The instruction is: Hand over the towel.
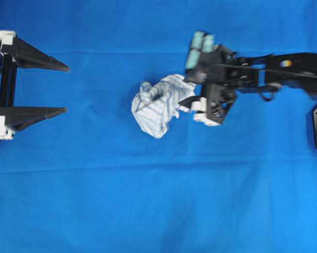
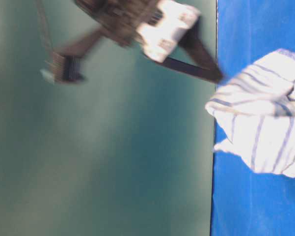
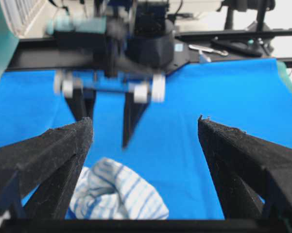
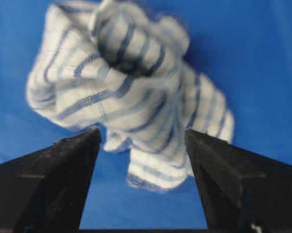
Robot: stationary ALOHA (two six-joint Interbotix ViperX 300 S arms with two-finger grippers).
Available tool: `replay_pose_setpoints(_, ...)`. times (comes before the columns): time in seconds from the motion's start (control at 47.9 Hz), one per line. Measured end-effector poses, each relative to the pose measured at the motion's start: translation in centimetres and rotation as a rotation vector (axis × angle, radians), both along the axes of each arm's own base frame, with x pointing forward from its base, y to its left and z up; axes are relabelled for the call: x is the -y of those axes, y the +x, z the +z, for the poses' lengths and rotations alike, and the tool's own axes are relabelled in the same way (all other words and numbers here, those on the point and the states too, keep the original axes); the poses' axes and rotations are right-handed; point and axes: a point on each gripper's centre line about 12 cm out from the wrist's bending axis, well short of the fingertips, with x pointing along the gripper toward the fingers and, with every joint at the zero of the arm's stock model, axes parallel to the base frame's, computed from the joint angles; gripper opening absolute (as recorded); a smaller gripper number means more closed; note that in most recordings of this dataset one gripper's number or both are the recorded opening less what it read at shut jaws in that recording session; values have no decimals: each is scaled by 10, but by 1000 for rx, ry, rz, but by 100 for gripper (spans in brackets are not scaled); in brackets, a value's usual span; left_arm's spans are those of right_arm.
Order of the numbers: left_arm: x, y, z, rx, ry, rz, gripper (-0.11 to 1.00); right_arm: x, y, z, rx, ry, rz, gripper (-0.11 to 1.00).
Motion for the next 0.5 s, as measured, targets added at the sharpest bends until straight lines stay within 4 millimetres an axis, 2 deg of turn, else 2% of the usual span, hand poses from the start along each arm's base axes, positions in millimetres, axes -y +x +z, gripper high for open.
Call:
replay_pose_setpoints(0.104,0,0,0,2,0,0,93,-5,-18,37,139,-32,13,71)
replay_pose_setpoints(0.251,0,0,0,2,0,0,93,-11,-48,73,348,-66,20,71)
replay_pose_setpoints(0.376,0,0,-1,-2,0,0,92,-17,-72,91,486,-86,30,71)
replay_pose_setpoints(0.501,0,-1,-2,-5,0,0,92,-22,-92,97,572,-98,40,71)
